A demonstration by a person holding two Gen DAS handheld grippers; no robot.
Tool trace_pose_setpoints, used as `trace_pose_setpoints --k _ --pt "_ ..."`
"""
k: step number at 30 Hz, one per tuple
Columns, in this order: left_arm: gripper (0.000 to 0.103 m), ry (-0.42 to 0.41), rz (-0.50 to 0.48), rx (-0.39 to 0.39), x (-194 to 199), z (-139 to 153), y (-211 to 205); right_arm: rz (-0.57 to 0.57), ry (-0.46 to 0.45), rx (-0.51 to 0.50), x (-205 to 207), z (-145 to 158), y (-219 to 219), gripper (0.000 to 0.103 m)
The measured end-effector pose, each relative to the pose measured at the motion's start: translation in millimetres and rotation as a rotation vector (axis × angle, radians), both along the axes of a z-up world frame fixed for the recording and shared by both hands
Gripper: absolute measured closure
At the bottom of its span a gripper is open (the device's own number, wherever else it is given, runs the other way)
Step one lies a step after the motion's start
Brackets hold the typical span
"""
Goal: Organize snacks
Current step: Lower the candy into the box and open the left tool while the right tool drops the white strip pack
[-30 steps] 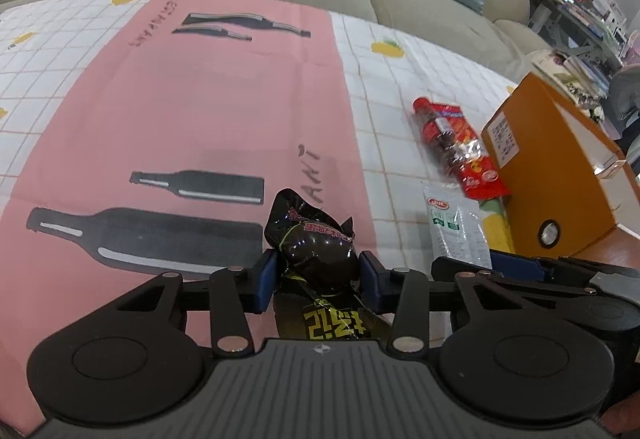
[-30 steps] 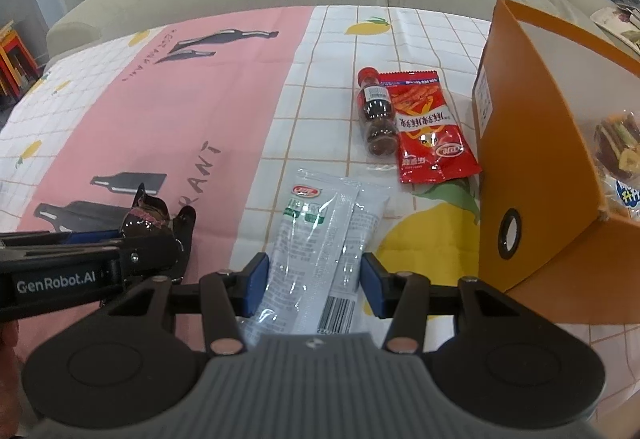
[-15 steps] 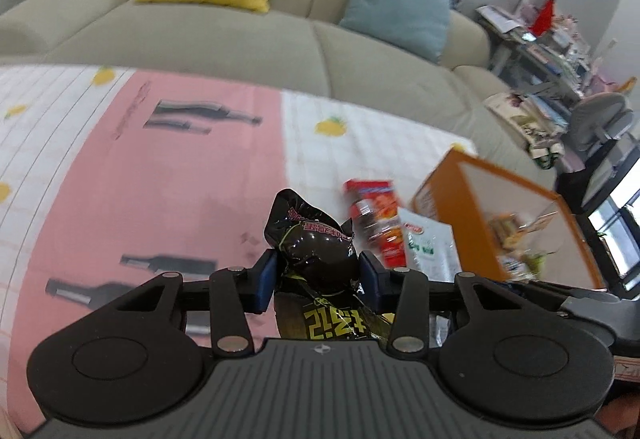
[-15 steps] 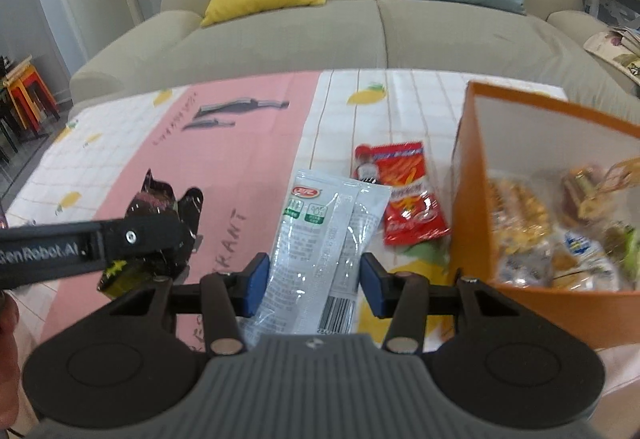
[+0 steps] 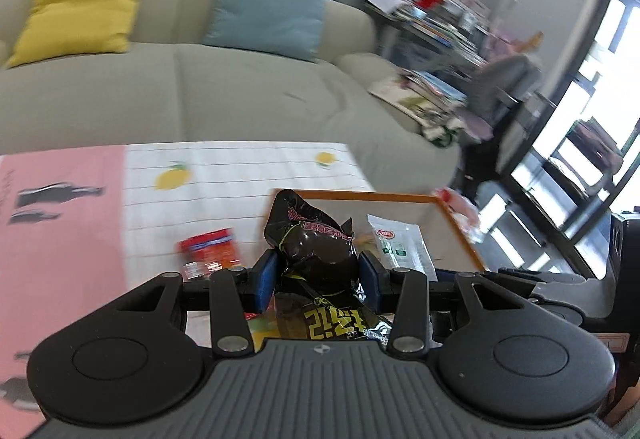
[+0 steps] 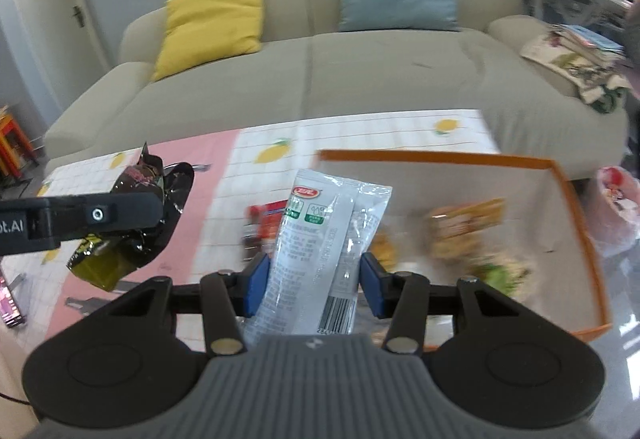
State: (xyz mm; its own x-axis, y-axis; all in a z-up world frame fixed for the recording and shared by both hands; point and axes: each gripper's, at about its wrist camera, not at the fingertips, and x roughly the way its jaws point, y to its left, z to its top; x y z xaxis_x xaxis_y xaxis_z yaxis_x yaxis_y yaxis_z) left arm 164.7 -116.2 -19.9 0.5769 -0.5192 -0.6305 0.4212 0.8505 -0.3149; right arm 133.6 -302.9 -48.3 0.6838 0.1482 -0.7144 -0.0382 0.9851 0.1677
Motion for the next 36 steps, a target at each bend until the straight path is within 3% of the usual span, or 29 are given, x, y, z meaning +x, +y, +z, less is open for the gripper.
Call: trace_pose_setpoints --k 11,23,36 --pt "0.054 0.092 -0.134 0.109 41.1 -37.4 -104.0 -0.117 0.119 -0.171 37.0 -28.5 -86.9 0.055" --pt "0.054 0.212 -0.180 0.210 67.1 -89.4 -147.2 -0.060 0.256 -0.251 65.6 -74.7 -105.5 0.055" --pt "0.053 0.223 -0.184 0.326 72.8 -114.5 -161.9 -0.017 0.317 -0.281 76.3 -93.7 -114.0 0.053"
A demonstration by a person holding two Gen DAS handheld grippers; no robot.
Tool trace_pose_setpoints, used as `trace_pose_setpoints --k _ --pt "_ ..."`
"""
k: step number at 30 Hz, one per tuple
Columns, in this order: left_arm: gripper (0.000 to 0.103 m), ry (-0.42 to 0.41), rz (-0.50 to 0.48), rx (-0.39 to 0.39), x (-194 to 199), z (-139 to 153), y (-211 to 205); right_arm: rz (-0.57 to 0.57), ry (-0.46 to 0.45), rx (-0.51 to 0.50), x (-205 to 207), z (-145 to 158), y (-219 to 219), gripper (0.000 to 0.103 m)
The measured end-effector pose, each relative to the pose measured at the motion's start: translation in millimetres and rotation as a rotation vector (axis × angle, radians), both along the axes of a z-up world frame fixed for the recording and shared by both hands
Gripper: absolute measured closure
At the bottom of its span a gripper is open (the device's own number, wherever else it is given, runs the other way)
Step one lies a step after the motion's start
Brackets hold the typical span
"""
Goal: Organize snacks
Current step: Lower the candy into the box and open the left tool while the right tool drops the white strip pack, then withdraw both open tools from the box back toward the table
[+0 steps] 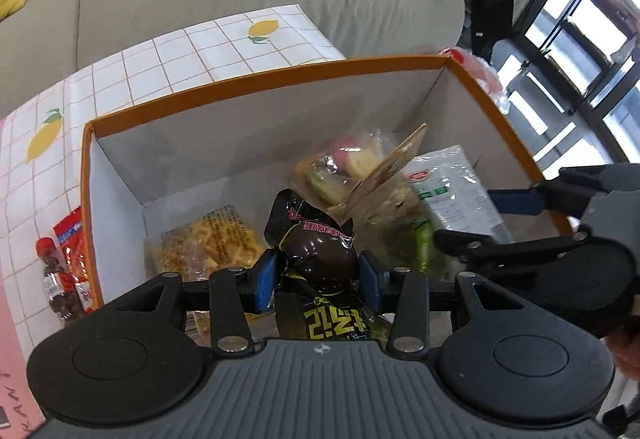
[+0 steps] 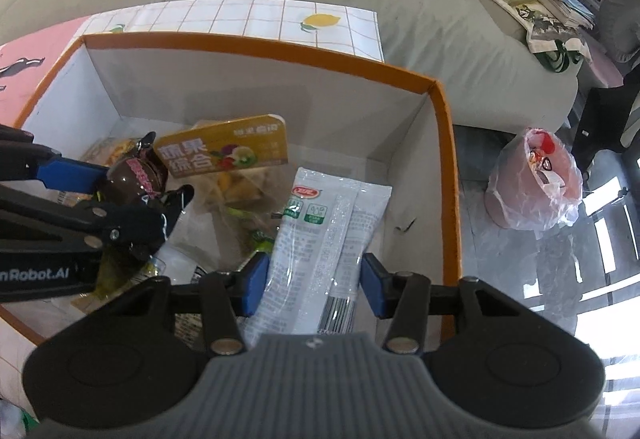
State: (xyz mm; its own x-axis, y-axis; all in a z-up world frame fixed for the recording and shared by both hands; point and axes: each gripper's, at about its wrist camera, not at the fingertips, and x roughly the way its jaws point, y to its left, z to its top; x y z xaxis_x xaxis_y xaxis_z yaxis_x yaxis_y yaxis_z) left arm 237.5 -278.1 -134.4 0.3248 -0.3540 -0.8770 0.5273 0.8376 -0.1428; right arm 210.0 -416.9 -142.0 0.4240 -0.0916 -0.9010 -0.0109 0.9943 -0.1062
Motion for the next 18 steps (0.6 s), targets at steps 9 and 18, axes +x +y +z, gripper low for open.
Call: trace_pose_setpoints --k 9,18 --pt "0.046 -0.055 0.005 0.061 -4.3 6.9 0.8 -0.022 -0.002 -0.030 2.5 0.4 -0.9 0.044" --pt "0.039 -0.120 -0.013 0.051 -17.3 36.0 10.3 -0.035 -0.001 -0.051 -3.8 17.2 7.0 0.033"
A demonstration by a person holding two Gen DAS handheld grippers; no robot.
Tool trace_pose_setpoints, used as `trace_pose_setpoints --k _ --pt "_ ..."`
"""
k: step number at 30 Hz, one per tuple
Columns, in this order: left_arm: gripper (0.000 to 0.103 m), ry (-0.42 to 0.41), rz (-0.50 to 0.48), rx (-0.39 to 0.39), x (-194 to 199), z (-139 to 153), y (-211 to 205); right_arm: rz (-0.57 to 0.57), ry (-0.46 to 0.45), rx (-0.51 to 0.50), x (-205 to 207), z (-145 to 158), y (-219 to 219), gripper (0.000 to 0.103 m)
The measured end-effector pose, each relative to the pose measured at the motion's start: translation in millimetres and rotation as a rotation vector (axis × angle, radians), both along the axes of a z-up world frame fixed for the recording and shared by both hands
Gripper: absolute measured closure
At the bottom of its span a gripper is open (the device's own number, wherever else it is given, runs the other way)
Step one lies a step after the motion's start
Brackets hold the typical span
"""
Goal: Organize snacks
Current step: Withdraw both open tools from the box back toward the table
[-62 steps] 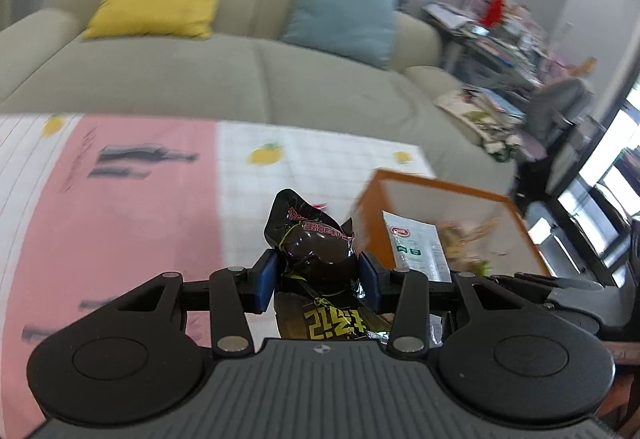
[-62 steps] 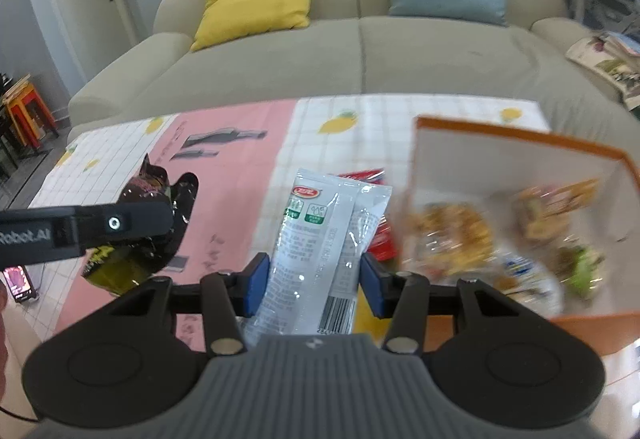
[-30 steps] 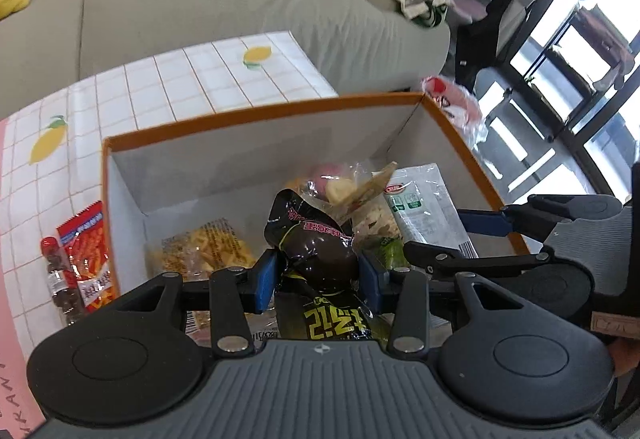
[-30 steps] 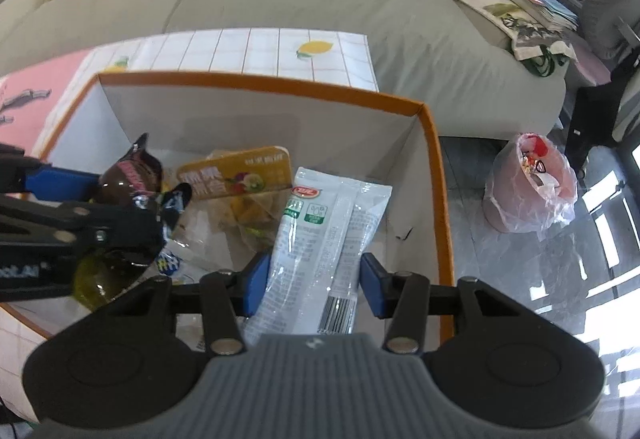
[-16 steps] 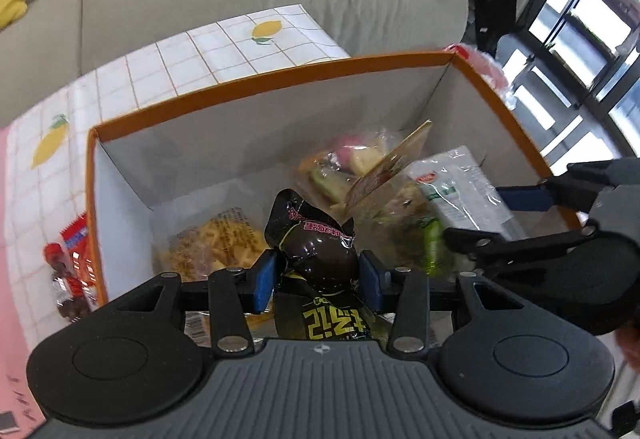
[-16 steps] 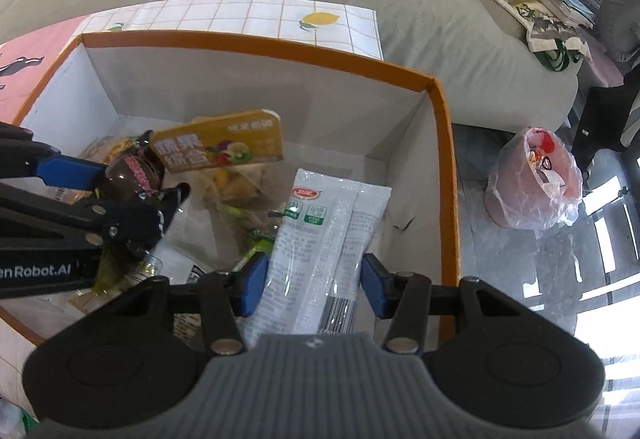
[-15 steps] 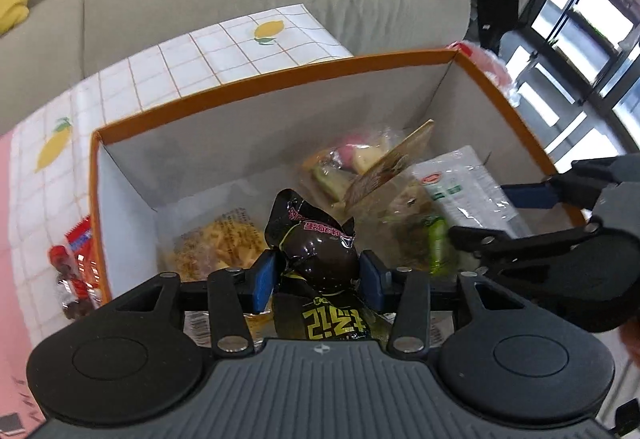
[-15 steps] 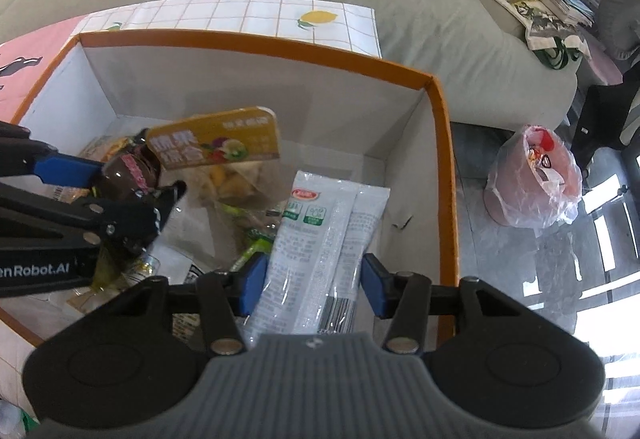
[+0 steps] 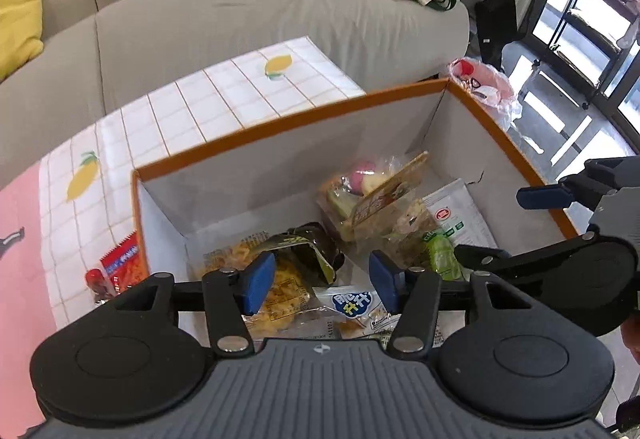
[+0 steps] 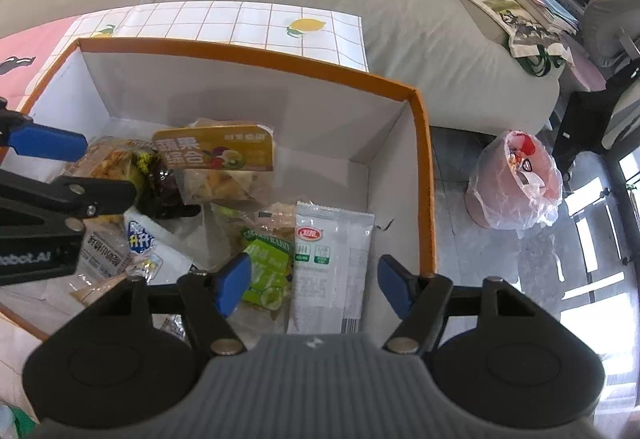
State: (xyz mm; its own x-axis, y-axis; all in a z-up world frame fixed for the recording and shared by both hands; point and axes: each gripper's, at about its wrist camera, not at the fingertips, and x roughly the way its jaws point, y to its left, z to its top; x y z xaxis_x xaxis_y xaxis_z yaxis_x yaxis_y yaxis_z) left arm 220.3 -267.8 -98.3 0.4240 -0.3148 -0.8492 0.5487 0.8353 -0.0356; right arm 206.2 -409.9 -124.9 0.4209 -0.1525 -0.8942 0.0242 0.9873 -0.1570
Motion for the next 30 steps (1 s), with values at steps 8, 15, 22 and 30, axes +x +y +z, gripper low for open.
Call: trace_pose_setpoints --k 8,15,22,30 --pt "0.038 -0.056 0.015 -0.055 -17.2 37.9 32.6 -0.039 -0.027 0.033 -20.1 29.7 12.2 0.027" --pt "0.038 -0.171 0.056 -0.087 -49.8 74.7 86.9 -0.080 -0.147 0.079 -50.8 67.3 40.3 0.020" --pt "0.037 -0.249 0.134 -0.126 -89.1 93.3 144.4 -0.092 -0.280 0.201 -82.5 89.6 90.6 0.019" --pt "0.036 -0.244 0.230 -0.135 -114.4 81.6 206.6 -0.097 -0.410 0.227 -111.4 94.8 154.0 0.019"
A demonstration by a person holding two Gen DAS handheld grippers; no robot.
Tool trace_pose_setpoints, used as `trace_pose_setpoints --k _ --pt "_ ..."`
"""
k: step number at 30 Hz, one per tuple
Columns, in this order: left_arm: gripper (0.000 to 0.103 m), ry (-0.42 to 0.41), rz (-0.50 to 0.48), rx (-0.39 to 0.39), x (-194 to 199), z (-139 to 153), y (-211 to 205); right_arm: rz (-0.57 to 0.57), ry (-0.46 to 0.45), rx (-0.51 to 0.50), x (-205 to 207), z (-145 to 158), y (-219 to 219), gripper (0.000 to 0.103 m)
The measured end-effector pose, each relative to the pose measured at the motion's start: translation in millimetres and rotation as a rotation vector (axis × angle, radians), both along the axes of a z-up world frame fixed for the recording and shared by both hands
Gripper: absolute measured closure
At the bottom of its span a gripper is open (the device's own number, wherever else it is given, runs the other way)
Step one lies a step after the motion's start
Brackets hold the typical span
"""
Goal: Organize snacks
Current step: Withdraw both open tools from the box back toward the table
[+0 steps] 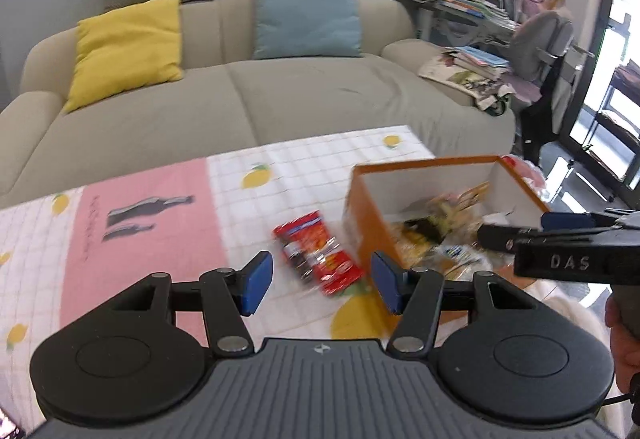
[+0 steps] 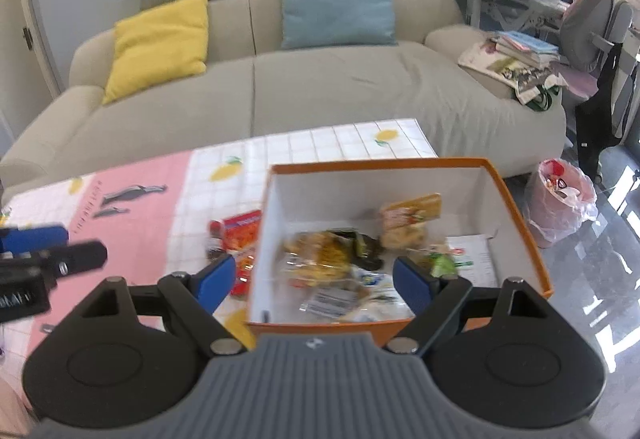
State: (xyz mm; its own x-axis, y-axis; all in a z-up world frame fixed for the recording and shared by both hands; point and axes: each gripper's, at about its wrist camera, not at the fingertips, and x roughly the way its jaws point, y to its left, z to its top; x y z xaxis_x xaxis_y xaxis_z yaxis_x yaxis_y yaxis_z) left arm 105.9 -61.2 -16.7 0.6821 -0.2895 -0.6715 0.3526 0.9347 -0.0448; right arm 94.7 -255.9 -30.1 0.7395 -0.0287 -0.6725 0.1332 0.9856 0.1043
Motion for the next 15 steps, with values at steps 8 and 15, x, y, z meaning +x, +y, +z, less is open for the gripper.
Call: trace_pose_setpoints --k 8,15 --pt "0.036 0.020 0.025 0.010 -14.6 -28.7 40.6 -0.021 -0.039 -0.017 -19.0 -27.7 54.2 0.020" --pt "0.036 0.020 0.042 0.002 -17.1 -57.8 62.8 0.010 -0.029 -0.048 -21.2 -62.1 82.0 0.022"
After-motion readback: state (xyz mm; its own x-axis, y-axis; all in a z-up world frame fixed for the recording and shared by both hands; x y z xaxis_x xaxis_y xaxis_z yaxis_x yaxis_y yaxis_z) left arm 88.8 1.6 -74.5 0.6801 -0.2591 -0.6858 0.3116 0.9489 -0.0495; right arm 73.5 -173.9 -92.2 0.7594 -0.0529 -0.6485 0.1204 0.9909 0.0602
